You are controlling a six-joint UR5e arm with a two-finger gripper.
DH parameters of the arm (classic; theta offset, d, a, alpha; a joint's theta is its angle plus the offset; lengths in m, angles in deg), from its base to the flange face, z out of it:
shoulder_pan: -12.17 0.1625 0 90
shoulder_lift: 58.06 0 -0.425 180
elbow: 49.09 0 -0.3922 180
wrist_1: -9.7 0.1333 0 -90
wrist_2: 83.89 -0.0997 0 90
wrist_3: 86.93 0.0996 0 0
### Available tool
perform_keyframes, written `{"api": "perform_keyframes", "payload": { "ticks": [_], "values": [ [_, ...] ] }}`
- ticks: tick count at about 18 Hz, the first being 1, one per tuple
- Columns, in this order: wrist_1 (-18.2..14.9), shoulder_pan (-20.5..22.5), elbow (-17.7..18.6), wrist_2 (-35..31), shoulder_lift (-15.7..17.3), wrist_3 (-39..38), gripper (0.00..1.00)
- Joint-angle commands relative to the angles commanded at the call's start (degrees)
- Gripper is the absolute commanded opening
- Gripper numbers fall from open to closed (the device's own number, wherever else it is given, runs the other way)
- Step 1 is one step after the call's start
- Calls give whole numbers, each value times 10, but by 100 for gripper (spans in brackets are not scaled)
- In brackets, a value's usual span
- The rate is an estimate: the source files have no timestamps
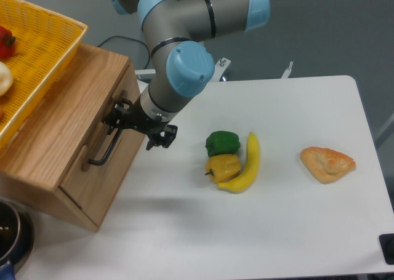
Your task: Slide the top drawer open
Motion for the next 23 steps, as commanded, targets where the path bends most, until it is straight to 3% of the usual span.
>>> {"api": "perform_keyframes", "payload": {
  "ticks": [23],
  "values": [
    [9, 16, -2, -8, -6, 7, 100]
  ]
}}
